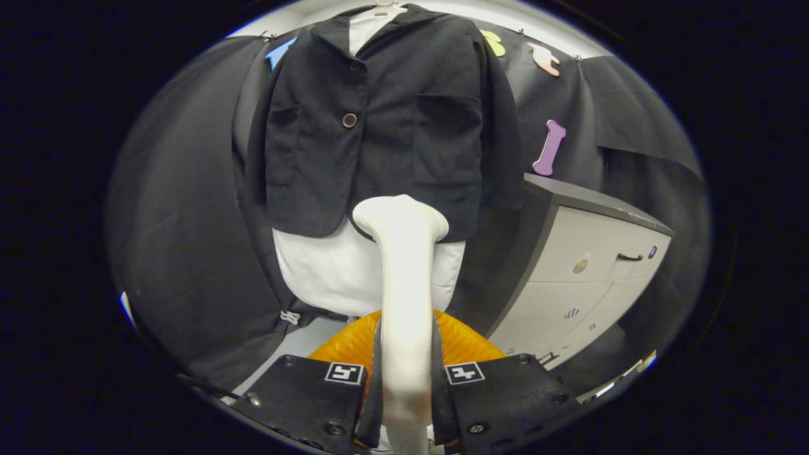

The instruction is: Iron the clothes twice with a garment steamer, once on the left side and once on the right side.

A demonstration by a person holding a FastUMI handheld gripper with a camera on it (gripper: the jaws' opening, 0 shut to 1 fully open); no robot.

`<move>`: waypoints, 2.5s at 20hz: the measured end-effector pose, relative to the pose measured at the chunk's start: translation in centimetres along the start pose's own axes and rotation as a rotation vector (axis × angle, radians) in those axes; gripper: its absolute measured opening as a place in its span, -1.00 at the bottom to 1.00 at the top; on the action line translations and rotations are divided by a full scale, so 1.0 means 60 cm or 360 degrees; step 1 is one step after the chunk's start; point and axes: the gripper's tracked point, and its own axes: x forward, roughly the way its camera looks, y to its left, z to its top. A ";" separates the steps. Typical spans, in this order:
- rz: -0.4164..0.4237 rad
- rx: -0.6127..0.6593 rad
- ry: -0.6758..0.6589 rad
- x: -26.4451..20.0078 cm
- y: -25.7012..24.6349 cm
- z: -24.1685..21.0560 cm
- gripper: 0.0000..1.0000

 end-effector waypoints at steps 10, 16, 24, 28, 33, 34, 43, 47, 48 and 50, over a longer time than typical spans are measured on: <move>0.0094 0.0020 -0.0250 -0.114 0.039 0.136 -0.33; 0.0223 0.0061 -0.0556 -0.185 0.104 0.293 -0.33; 0.0408 0.0052 -0.1072 -0.273 0.214 0.485 -0.32; 0.0475 0.0032 -0.1204 -0.273 0.260 0.563 -0.33; 0.0505 -0.0004 -0.1331 -0.261 0.308 0.653 -0.33; 0.0496 -0.0021 -0.1357 -0.259 0.315 0.670 -0.33; 0.0351 -0.0076 -0.1306 -0.145 0.307 0.728 -0.32; 0.0363 -0.0102 -0.1229 -0.106 0.303 0.711 -0.33; 0.0370 -0.0116 -0.1224 -0.103 0.302 0.703 -0.33; 0.0350 -0.0141 -0.1217 -0.091 0.299 0.695 -0.33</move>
